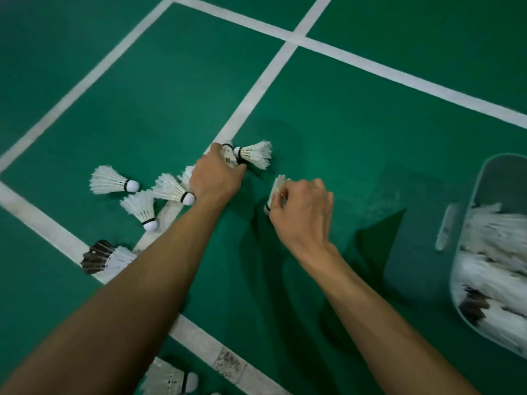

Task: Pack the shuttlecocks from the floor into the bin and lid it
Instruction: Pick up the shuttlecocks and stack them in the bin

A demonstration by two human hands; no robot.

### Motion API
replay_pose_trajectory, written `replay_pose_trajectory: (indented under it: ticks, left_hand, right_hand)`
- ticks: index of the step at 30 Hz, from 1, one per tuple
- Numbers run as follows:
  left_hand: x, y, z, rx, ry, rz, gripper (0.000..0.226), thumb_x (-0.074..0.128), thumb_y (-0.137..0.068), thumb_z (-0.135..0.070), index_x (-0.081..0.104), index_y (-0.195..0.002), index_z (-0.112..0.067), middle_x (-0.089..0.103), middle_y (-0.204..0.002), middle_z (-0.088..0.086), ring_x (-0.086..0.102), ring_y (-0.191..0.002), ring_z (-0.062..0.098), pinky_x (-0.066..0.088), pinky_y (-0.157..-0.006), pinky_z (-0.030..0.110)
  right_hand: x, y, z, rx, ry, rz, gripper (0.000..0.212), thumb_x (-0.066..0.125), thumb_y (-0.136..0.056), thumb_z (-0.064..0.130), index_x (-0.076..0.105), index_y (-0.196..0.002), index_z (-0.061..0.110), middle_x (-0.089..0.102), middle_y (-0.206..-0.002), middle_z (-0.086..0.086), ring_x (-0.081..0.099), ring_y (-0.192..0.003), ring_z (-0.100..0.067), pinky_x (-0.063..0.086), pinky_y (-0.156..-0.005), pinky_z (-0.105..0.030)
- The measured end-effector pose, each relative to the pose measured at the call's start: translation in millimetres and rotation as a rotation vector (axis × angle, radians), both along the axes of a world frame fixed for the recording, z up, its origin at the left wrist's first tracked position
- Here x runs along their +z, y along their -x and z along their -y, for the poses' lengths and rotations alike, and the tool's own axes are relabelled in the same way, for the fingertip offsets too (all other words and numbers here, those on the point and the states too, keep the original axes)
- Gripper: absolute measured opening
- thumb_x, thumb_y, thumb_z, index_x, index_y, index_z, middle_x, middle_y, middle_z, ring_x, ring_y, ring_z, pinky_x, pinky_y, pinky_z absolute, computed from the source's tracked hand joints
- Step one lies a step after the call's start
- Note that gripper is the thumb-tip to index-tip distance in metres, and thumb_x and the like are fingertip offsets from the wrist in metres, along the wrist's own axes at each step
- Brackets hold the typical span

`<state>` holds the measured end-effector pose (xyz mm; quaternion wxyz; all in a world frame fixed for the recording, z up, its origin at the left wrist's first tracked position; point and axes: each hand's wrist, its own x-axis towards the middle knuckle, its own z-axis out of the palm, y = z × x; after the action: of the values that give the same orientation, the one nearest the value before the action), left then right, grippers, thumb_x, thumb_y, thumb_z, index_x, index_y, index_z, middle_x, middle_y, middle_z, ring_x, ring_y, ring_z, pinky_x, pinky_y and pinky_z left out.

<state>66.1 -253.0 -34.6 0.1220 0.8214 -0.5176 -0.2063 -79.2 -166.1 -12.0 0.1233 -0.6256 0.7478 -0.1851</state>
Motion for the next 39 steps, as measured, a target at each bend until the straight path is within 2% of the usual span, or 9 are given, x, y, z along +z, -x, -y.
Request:
replay_pose_trajectory:
  ticks: [3, 9, 13, 17, 22, 27, 30, 33, 39]
  left_hand:
    - [-3.1, 17.1, -27.9, 0.124, 0.09, -0.09, 0.052, 0.071, -0.08, -0.041, 0.057, -0.127, -0.022, 0.069, -0.116, 0.01, 0.064, -0.109, 0.035, 0.049, -0.086, 0.04]
    - [41.4, 76.9, -87.3, 0.385, 0.341, -0.577, 0.04, 0.068, -0.073, -0.049, 0.065, -0.098, -0.018, 0.072, -0.089, 0.0, 0.068, -0.086, 0.027, 0.051, -0.074, 0.034]
    - [110.9, 122.0, -102.9, 0.198, 0.479, -0.771, 0.041, 0.067, -0.076, -0.058, 0.067, -0.081, -0.017, 0.071, -0.074, -0.004, 0.064, -0.066, 0.016, 0.057, -0.071, 0.04]
    - [165.6, 176.8, -129.0, 0.016, 0.512, -0.883, 0.048, 0.067, -0.082, -0.063, 0.066, -0.077, -0.015, 0.068, -0.066, -0.005, 0.068, -0.064, 0.022, 0.059, -0.063, 0.055]
    - [173.4, 270.3, -166.0, -0.207, 0.319, -0.934, 0.043, 0.071, -0.078, -0.06, 0.06, -0.076, -0.018, 0.065, -0.065, -0.005, 0.066, -0.063, 0.023, 0.059, -0.062, 0.056]
    - [149.7, 343.1, -185.8, -0.246, 0.015, -0.97, 0.033, 0.076, -0.08, -0.041, 0.056, -0.093, -0.018, 0.069, -0.088, 0.003, 0.072, -0.062, 0.023, 0.047, -0.047, 0.025]
    - [134.9, 358.7, -185.1, -0.182, -0.132, -1.024, 0.034, 0.079, -0.08, -0.033, 0.062, -0.101, -0.013, 0.073, -0.092, 0.009, 0.068, -0.053, 0.017, 0.051, -0.056, 0.03]
    - [122.6, 355.3, -183.2, -0.135, -0.209, -1.033, 0.042, 0.081, -0.079, -0.039, 0.067, -0.107, -0.011, 0.074, -0.102, 0.012, 0.067, -0.058, 0.018, 0.054, -0.064, 0.035]
    - [112.2, 333.8, -182.7, -0.1, -0.268, -0.996, 0.043, 0.079, -0.08, -0.047, 0.068, -0.106, -0.014, 0.076, -0.1, 0.013, 0.068, -0.066, 0.022, 0.054, -0.06, 0.033]
  right_hand:
    - [16.0, 6.4, -1.0, -0.003, 0.04, -0.045, 0.018, 0.063, -0.088, 0.026, 0.07, -0.074, 0.018, 0.071, -0.079, -0.004, 0.057, -0.088, -0.03, 0.037, -0.073, -0.038]
    - [66.6, 28.9, -9.9, -0.014, 0.121, -0.086, 0.017, 0.06, -0.088, 0.03, 0.072, -0.08, 0.02, 0.072, -0.086, -0.004, 0.056, -0.093, -0.031, 0.037, -0.072, -0.037]
    - [126.2, 61.9, -29.1, -0.051, 0.194, -0.045, 0.03, 0.053, -0.09, 0.036, 0.076, -0.087, 0.017, 0.073, -0.085, -0.004, 0.062, -0.087, -0.031, 0.047, -0.068, -0.034]
    - [175.7, 132.4, -65.0, -0.195, 0.279, 0.113, 0.025, 0.059, -0.085, 0.03, 0.073, -0.072, 0.015, 0.069, -0.065, 0.0, 0.066, -0.068, -0.023, 0.056, -0.061, -0.034]
    - [192.6, 241.6, -127.0, -0.49, 0.306, 0.294, 0.014, 0.061, -0.08, 0.02, 0.069, -0.069, 0.015, 0.069, -0.067, 0.003, 0.067, -0.071, -0.022, 0.057, -0.068, -0.036]
    - [167.8, 332.9, -186.0, -0.698, 0.144, 0.111, 0.014, 0.06, -0.085, 0.015, 0.072, -0.079, 0.015, 0.067, -0.074, -0.002, 0.064, -0.075, -0.023, 0.047, -0.068, -0.026]
    - [145.4, 360.6, -194.0, -0.73, 0.044, -0.029, 0.016, 0.059, -0.086, 0.012, 0.074, -0.085, 0.01, 0.067, -0.078, -0.01, 0.061, -0.074, -0.034, 0.049, -0.066, -0.031]
    - [121.7, 368.1, -183.1, -0.663, -0.018, -0.111, 0.013, 0.061, -0.085, 0.011, 0.073, -0.087, 0.007, 0.069, -0.082, -0.016, 0.066, -0.078, -0.038, 0.054, -0.067, -0.036]
    - [90.0, 365.0, -155.7, -0.64, -0.118, 0.049, 0.012, 0.06, -0.082, 0.006, 0.073, -0.083, 0.005, 0.074, -0.088, -0.016, 0.069, -0.081, -0.038, 0.061, -0.074, -0.041]
